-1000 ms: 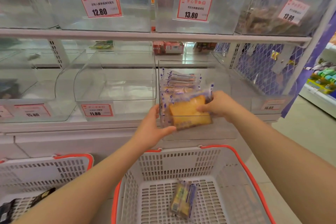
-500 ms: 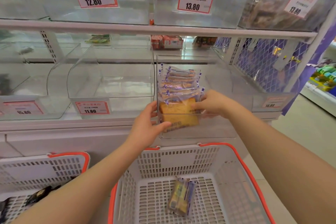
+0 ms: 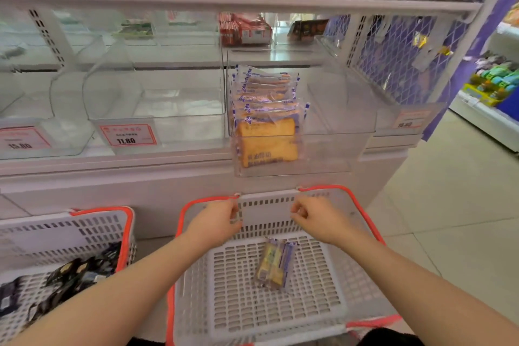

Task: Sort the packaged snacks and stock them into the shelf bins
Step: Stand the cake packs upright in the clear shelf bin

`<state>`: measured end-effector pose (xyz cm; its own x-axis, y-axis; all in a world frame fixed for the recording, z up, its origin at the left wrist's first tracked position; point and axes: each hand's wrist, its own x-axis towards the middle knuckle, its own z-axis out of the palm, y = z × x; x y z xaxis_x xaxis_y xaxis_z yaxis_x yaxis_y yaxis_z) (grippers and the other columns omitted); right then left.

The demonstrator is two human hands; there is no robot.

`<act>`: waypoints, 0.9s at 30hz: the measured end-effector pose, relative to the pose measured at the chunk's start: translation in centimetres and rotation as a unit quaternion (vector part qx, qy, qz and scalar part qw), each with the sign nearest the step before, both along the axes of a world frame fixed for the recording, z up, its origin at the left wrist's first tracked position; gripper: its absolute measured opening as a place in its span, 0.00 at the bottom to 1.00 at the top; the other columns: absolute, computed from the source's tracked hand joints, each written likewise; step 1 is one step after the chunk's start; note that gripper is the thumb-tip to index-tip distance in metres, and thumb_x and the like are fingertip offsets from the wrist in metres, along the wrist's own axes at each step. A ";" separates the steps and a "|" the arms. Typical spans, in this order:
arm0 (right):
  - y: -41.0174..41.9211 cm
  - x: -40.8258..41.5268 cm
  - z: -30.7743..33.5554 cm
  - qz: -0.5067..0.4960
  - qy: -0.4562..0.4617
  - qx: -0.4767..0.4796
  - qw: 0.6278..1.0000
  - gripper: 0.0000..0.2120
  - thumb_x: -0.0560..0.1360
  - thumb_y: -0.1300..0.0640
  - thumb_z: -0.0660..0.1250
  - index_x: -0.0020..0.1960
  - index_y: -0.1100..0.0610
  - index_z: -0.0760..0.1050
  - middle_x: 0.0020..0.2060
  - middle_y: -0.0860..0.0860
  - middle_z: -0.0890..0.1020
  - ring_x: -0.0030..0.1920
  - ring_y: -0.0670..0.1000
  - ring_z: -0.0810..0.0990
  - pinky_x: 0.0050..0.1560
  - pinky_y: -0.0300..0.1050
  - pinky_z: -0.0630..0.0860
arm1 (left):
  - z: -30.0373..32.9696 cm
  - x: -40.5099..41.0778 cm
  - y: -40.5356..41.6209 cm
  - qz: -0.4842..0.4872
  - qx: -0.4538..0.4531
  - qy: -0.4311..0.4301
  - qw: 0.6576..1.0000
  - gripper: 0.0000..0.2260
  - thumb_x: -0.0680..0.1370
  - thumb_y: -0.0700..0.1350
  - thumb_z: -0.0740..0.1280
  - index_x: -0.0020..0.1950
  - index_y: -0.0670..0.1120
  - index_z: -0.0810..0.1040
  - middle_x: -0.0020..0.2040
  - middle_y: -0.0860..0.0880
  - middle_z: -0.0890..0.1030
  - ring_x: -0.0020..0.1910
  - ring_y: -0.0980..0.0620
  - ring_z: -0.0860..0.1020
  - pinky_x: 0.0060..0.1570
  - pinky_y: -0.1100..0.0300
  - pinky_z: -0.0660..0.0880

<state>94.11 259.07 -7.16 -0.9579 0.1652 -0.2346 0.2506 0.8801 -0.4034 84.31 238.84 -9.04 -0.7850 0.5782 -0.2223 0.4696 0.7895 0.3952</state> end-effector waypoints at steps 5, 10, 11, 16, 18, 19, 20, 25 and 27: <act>-0.1 0.8 -7.4 -0.069 -0.195 -0.002 0.978 0.16 0.80 0.58 0.56 0.34 0.59 0.65 0.33 0.60 0.73 0.36 0.58 0.74 0.34 0.44 0.64 | -3.2 1.6 -1.3 -0.111 -0.154 0.020 0.982 0.12 0.78 0.48 0.57 0.58 0.46 0.72 0.55 0.46 0.78 0.53 0.45 0.77 0.47 0.53 0.75; -0.5 1.9 -13.1 -0.076 -0.305 -0.039 0.948 0.20 0.82 0.56 0.53 0.31 0.52 0.59 0.27 0.51 0.63 0.27 0.48 0.62 0.28 0.41 0.60 | -6.0 1.5 -1.0 -0.135 -0.196 -0.018 0.971 0.12 0.80 0.48 0.56 0.58 0.45 0.72 0.54 0.44 0.78 0.52 0.45 0.76 0.46 0.54 0.73; -0.6 1.9 -14.3 -0.083 -0.320 -0.051 0.942 0.20 0.82 0.56 0.53 0.31 0.53 0.60 0.27 0.51 0.64 0.27 0.48 0.62 0.29 0.41 0.60 | -6.7 1.3 -0.9 -0.133 -0.199 -0.028 0.971 0.12 0.80 0.48 0.56 0.57 0.44 0.72 0.54 0.44 0.78 0.52 0.45 0.76 0.46 0.54 0.73; -1.0 1.3 -21.3 -0.125 -0.393 -0.120 0.903 0.12 0.80 0.56 0.56 0.60 0.59 0.71 0.46 0.56 0.77 0.45 0.54 0.78 0.44 0.46 0.74 | -10.2 1.3 -0.3 -0.134 -0.219 -0.076 0.964 0.12 0.80 0.49 0.56 0.59 0.45 0.73 0.54 0.45 0.78 0.50 0.44 0.77 0.51 0.50 0.75; -1.6 0.8 -23.9 -0.132 -0.419 -0.110 0.892 0.12 0.80 0.56 0.57 0.60 0.59 0.72 0.50 0.56 0.78 0.48 0.55 0.78 0.50 0.47 0.76 | -11.6 1.1 -0.5 -0.133 -0.225 -0.093 0.961 0.12 0.80 0.49 0.56 0.58 0.46 0.73 0.54 0.45 0.78 0.51 0.44 0.77 0.51 0.49 0.75; -1.9 0.6 -25.2 -0.137 -0.419 -0.101 0.892 0.09 0.80 0.56 0.57 0.53 0.59 0.74 0.44 0.55 0.77 0.41 0.53 0.77 0.47 0.46 0.75 | -12.1 0.8 -0.6 -0.129 -0.224 -0.102 0.961 0.12 0.80 0.49 0.56 0.59 0.46 0.72 0.55 0.45 0.78 0.51 0.44 0.77 0.51 0.50 0.75; -2.1 0.4 -26.3 -0.151 -0.410 -0.093 0.895 0.09 0.80 0.56 0.57 0.45 0.58 0.73 0.37 0.53 0.74 0.34 0.51 0.73 0.42 0.45 0.74 | -12.5 0.5 -0.8 -0.124 -0.224 -0.110 0.960 0.13 0.80 0.49 0.56 0.60 0.46 0.72 0.57 0.45 0.77 0.53 0.44 0.76 0.51 0.51 0.75; -2.9 1.0 -30.5 -0.263 -0.363 -0.115 0.887 0.11 0.79 0.57 0.59 0.38 0.58 0.68 0.29 0.51 0.70 0.26 0.48 0.68 0.24 0.41 0.64 | -14.8 -0.5 -1.0 -0.109 -0.225 -0.145 0.957 0.13 0.80 0.49 0.56 0.62 0.47 0.72 0.59 0.45 0.76 0.55 0.46 0.75 0.53 0.53 0.74; -3.1 1.3 -31.5 -0.275 -0.348 -0.122 0.888 0.17 0.79 0.56 0.59 0.32 0.57 0.65 0.27 0.51 0.68 0.25 0.47 0.67 0.22 0.39 0.62 | -15.5 -0.7 -1.0 -0.104 -0.219 -0.162 0.957 0.13 0.80 0.49 0.57 0.62 0.47 0.72 0.58 0.45 0.77 0.54 0.46 0.75 0.54 0.53 0.74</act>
